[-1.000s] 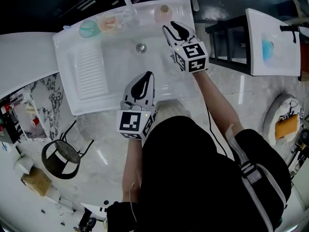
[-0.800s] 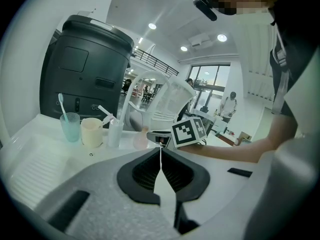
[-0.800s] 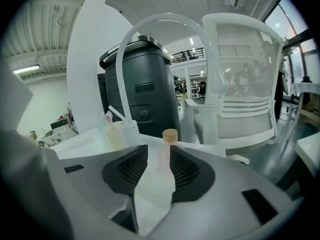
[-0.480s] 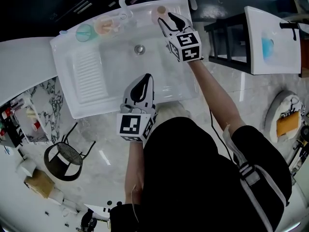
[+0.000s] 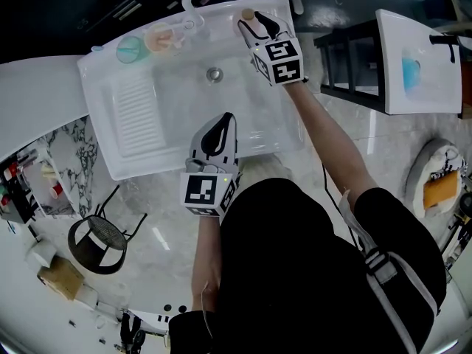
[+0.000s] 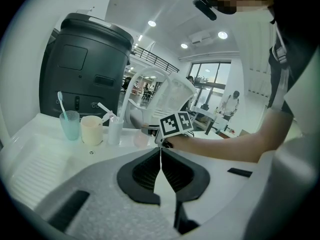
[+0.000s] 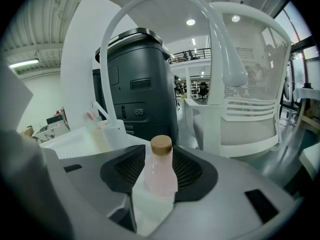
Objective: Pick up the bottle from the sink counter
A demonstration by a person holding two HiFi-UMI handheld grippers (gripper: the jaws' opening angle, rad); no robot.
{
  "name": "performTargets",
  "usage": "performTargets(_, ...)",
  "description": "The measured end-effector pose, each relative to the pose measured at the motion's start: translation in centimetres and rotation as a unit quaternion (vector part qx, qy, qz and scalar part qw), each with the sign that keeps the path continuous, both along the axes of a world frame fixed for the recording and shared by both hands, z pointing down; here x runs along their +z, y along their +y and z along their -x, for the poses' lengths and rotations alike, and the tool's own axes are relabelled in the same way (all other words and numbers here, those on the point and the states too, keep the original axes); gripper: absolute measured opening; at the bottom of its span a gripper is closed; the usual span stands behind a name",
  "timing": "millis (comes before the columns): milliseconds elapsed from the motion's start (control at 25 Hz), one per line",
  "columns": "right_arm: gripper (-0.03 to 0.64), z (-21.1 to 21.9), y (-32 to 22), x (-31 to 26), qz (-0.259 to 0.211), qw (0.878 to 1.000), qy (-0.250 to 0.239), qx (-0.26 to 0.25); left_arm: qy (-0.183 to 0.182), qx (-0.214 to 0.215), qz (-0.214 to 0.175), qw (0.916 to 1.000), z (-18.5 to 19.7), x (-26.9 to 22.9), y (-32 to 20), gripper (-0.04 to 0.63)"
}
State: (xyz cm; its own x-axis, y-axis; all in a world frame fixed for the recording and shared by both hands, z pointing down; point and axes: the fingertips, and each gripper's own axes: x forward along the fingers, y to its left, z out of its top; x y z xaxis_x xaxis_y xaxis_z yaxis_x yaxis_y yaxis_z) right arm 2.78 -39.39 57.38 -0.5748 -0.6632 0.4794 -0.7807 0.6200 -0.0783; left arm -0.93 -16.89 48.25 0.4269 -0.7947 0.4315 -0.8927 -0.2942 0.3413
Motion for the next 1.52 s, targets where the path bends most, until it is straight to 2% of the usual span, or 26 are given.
performTargets(360, 0.156, 0.2, -0.4, 1.1, 0.002, 1.0, 0.012, 0.0, -0.005, 0.001, 0.003, 1.0, 0.0, 0.0, 0.3, 0.02)
performTargets(480, 0.126, 0.0, -0.6, 1.2, -0.001, 1.0, 0.012, 0.01, -0.006, 0.002, 0.005, 1.0, 0.0, 0.1, 0.4, 0.02)
performTargets(960, 0.12, -0.1, -0.6, 1.1, -0.023, 0.999, 0.029, 0.007, -0.01, 0.004, 0.006, 0.9999, 0.2, 0.0, 0.6, 0.02)
performTargets(1520, 0.117, 0.0, 0.5, 1.1, -0.009, 1.0, 0.027, -0.005, -0.01, 0.0, 0.004, 0.9999, 0.4, -0.2, 1.6, 0.02)
